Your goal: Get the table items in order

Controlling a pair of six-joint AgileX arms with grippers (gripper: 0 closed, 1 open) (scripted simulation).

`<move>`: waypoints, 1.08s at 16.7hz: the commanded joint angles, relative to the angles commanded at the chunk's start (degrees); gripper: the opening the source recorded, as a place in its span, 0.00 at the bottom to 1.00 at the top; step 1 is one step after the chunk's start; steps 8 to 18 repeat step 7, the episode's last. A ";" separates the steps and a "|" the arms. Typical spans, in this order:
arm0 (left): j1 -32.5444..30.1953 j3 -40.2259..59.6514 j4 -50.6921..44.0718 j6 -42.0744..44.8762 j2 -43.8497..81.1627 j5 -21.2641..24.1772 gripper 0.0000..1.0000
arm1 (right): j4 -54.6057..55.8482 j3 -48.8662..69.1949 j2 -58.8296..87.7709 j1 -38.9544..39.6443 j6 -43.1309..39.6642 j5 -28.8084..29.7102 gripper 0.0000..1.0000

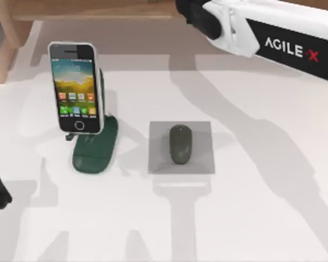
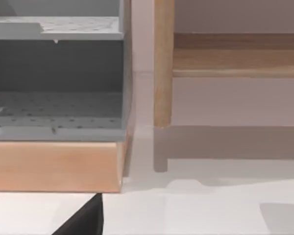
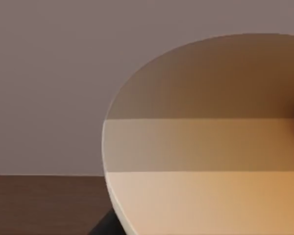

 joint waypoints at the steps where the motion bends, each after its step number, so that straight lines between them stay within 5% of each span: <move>1: 0.00 0.00 0.00 0.00 0.00 0.00 1.00 | 0.00 0.00 0.00 0.00 0.00 0.00 0.98; 18: 0.00 0.00 0.00 0.00 0.00 0.00 1.00 | 0.00 0.00 0.00 0.00 0.00 0.00 1.00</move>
